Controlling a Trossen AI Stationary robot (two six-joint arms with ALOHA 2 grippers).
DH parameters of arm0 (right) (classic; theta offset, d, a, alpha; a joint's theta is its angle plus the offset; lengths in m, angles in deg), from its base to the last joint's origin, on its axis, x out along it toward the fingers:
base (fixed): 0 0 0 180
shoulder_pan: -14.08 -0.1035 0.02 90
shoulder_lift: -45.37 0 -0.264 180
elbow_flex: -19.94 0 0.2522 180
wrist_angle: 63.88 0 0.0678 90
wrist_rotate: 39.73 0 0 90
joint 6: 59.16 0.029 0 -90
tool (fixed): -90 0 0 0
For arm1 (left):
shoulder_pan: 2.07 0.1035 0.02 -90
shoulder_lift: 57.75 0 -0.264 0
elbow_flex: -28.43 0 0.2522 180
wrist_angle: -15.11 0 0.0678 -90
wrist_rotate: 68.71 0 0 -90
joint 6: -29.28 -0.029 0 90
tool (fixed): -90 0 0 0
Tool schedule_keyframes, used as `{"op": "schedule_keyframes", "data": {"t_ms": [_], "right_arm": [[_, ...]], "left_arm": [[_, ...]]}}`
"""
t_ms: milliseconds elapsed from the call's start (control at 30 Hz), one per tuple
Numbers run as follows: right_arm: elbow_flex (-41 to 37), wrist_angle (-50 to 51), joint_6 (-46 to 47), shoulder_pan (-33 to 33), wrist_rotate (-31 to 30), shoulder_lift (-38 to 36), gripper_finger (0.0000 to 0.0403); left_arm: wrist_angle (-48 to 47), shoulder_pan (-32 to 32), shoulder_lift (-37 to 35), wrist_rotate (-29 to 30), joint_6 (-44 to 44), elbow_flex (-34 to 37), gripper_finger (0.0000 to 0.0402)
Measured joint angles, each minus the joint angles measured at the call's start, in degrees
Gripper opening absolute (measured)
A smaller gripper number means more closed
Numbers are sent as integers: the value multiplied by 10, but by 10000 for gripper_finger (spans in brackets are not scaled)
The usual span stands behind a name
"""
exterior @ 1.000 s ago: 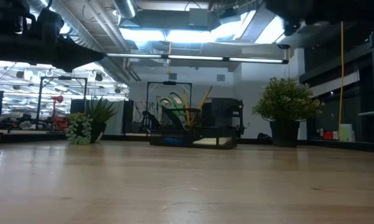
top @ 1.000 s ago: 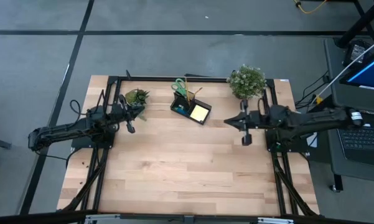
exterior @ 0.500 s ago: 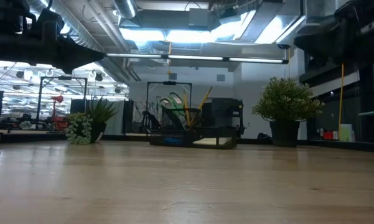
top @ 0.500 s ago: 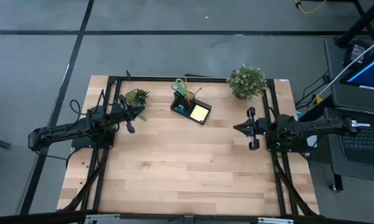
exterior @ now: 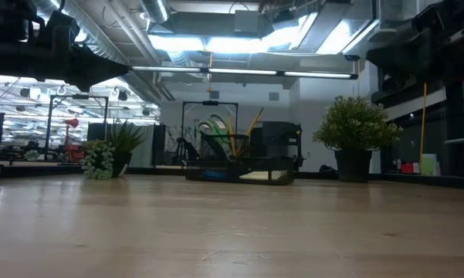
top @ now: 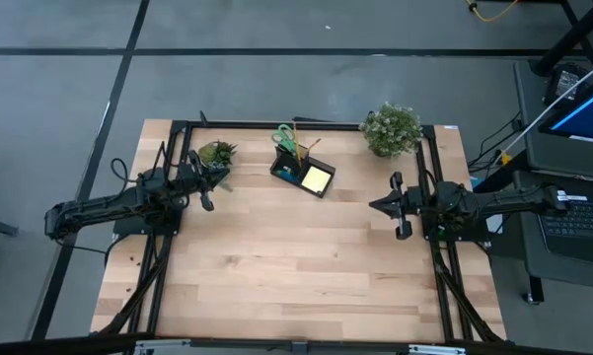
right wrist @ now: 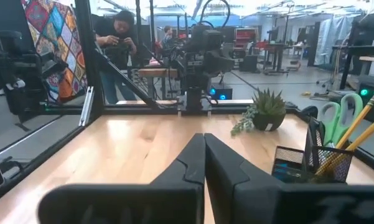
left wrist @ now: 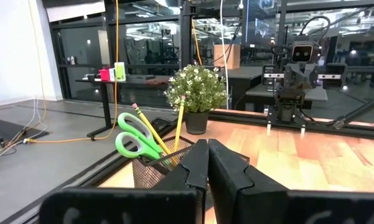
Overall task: Pick and place office supplies into organizer
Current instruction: Return to Home Position
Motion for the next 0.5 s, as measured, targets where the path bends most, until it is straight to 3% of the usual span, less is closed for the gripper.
{"op": "schedule_keyframes", "data": {"t_ms": [367,500], "right_arm": [[0,6,4,-2,4,0,10],[0,42,-11,-8,22,-37,10]], "left_arm": [[0,0,0,0,0,0,5],[0,0,0,0,0,0,5]]}}
